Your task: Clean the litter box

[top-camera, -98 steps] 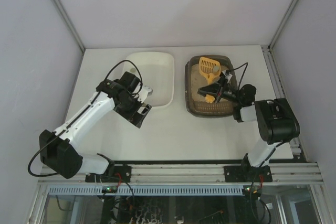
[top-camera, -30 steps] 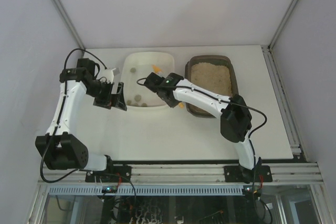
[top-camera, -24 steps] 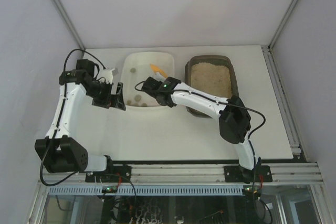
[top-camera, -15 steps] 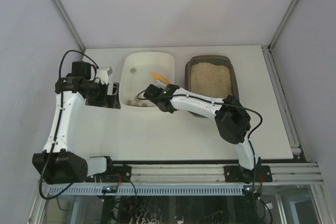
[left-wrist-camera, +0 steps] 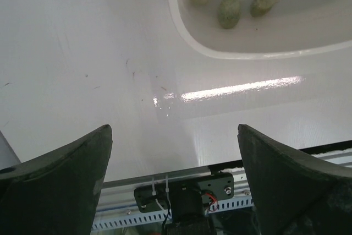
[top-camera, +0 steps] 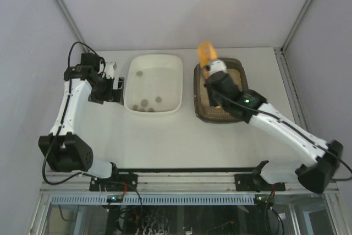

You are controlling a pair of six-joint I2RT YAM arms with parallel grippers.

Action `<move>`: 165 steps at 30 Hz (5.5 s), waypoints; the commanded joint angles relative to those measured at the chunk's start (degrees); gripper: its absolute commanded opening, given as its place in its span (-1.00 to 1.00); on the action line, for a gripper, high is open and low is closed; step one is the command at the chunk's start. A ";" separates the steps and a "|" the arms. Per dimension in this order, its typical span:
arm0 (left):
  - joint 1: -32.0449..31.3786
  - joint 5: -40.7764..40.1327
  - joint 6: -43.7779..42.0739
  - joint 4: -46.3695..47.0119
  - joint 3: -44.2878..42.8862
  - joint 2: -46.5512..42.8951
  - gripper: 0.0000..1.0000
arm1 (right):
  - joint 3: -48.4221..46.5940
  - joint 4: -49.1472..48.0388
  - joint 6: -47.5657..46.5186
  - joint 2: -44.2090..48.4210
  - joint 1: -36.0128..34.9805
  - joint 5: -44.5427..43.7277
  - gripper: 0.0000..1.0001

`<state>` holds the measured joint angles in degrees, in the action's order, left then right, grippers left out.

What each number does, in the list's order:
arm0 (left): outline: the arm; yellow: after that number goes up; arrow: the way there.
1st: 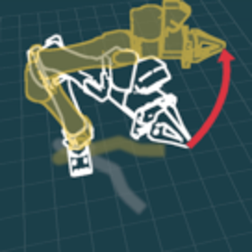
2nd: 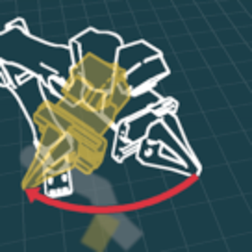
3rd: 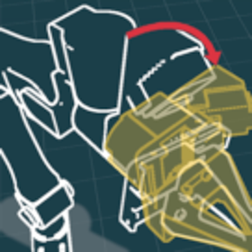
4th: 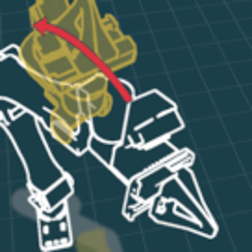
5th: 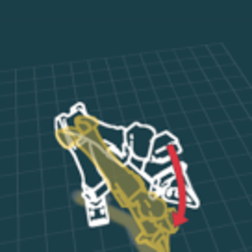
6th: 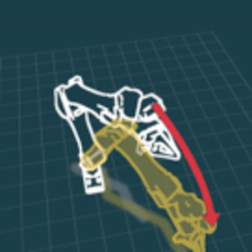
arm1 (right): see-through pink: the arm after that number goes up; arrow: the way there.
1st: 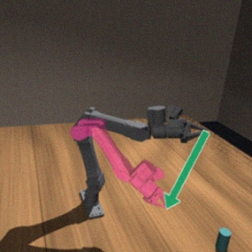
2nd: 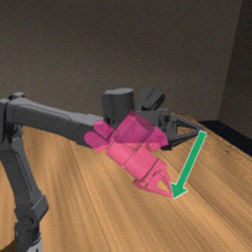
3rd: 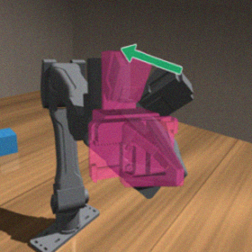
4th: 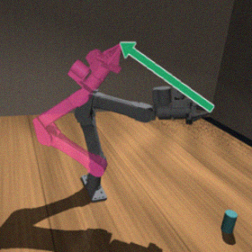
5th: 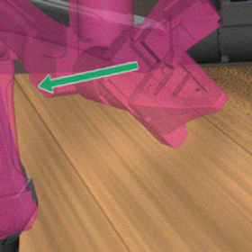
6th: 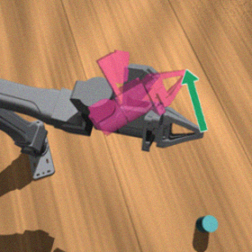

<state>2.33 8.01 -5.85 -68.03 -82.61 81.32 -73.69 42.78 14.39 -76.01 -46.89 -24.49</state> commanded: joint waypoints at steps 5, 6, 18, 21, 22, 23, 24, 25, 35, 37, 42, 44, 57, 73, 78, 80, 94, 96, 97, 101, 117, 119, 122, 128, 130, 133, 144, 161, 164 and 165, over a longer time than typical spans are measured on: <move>-3.38 0.14 -3.09 -3.31 -8.32 5.99 0.99 | 8.90 -7.85 5.45 7.99 13.42 10.89 -1.00; -3.56 1.01 -3.18 -3.53 -10.01 6.97 0.99 | 9.07 -7.68 5.41 6.79 13.68 11.01 -1.00; -9.64 4.08 1.16 0.68 -40.12 23.51 0.99 | 6.90 -7.12 9.05 -3.86 24.15 25.82 -1.00; -12.31 1.81 1.87 1.27 -43.77 27.54 0.99 | 3.42 -3.93 7.66 -8.35 26.52 29.92 -1.00; -13.30 1.62 1.56 1.48 -44.47 28.65 0.99 | 1.21 -2.74 6.97 -10.41 27.50 32.32 -1.00; -14.26 1.99 1.20 1.94 -44.90 29.33 0.99 | -0.62 -1.13 6.34 -12.60 28.55 35.13 -1.00; -14.98 2.27 1.22 2.96 -44.95 29.75 0.99 | -2.58 0.06 5.26 -15.39 29.45 38.17 -1.00; -15.65 2.27 1.50 4.27 -44.73 29.84 0.99 | -4.78 1.66 4.47 -18.50 30.20 40.30 -1.00; -16.39 2.89 4.40 4.14 -52.34 34.92 0.99 | -21.01 16.04 -0.09 -35.18 31.95 33.53 -1.00; -17.06 3.04 3.73 3.16 -51.42 35.19 0.99 | -22.34 16.92 -0.70 -36.25 32.60 37.54 -1.00; -18.08 3.46 3.21 4.32 -47.11 34.62 0.99 | -23.16 14.04 0.42 -35.96 32.90 50.61 -1.00; -18.09 3.67 3.30 4.67 -46.53 34.59 0.99 | -22.81 12.46 0.99 -35.84 33.51 54.40 -1.00; -18.09 2.93 1.96 5.29 -43.44 33.54 0.99 | -20.34 10.54 4.23 -39.40 33.23 64.53 -1.00; -17.92 3.33 2.55 9.39 -36.95 30.52 0.99 | -14.42 20.08 5.52 -40.60 30.99 51.78 -1.00; -17.40 4.15 2.13 9.28 -35.76 30.37 0.99 | -8.41 21.70 5.32 -36.46 32.89 45.57 -1.00; -16.95 4.66 2.20 9.26 -35.74 30.45 0.99 | -6.54 22.33 5.10 -35.39 33.41 42.70 -1.00; -17.77 9.13 2.36 6.78 -39.39 33.22 1.00 | -2.36 20.29 6.67 -26.45 36.50 36.30 -1.00; -19.16 9.41 1.62 5.75 -41.80 34.30 0.99 | -2.84 20.83 7.05 -24.27 36.72 35.77 -1.00; -19.98 9.94 1.47 5.69 -42.84 34.80 0.99 | -3.34 21.73 6.94 -23.98 36.88 36.01 -1.00; -23.34 12.04 4.75 5.70 -48.86 38.59 0.99 | -6.38 24.18 6.03 -23.55 37.58 37.29 -1.00; -32.59 7.99 2.77 9.30 -63.11 47.44 0.99 | -3.09 12.67 11.63 -9.84 41.13 41.15 -1.00; -33.39 3.04 6.66 11.55 -61.12 47.06 0.99 | -2.22 10.47 12.99 -8.35 41.15 41.44 -1.00; -33.79 -0.96 19.74 13.50 -59.09 46.94 0.99 | -1.41 7.64 15.34 -5.31 41.05 40.86 -1.00; -34.27 11.39 47.59 30.84 -36.48 39.92 0.99 | 1.72 1.98 20.28 5.37 40.88 35.54 -1.00; -34.92 12.48 55.04 37.64 -29.78 38.61 0.99 | 2.61 0.84 20.81 8.26 40.98 33.91 -1.00; -36.74 11.84 58.65 37.23 -30.57 40.76 0.99 | 2.85 0.63 21.16 11.06 41.16 32.93 -1.00; -41.90 3.14 57.49 32.99 -36.00 46.04 0.99 | 5.51 1.85 22.68 17.60 41.41 32.60 -1.00; -43.99 -10.33 47.43 29.27 -26.85 43.86 0.92 | 15.24 -4.55 24.00 21.28 52.77 48.87 -1.00; -44.66 -10.89 47.17 29.73 -26.18 43.64 0.82 | 17.77 -6.47 24.75 21.47 55.89 53.29 -1.00; -44.87 -10.97 47.11 29.92 -26.02 43.59 0.77 | 18.38 -6.94 24.92 21.51 56.53 54.36 -1.00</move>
<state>-41.17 -0.25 43.77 -39.13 -109.60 126.80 -56.86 41.41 37.58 -55.81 6.94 22.35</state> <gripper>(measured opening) 0.916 0.177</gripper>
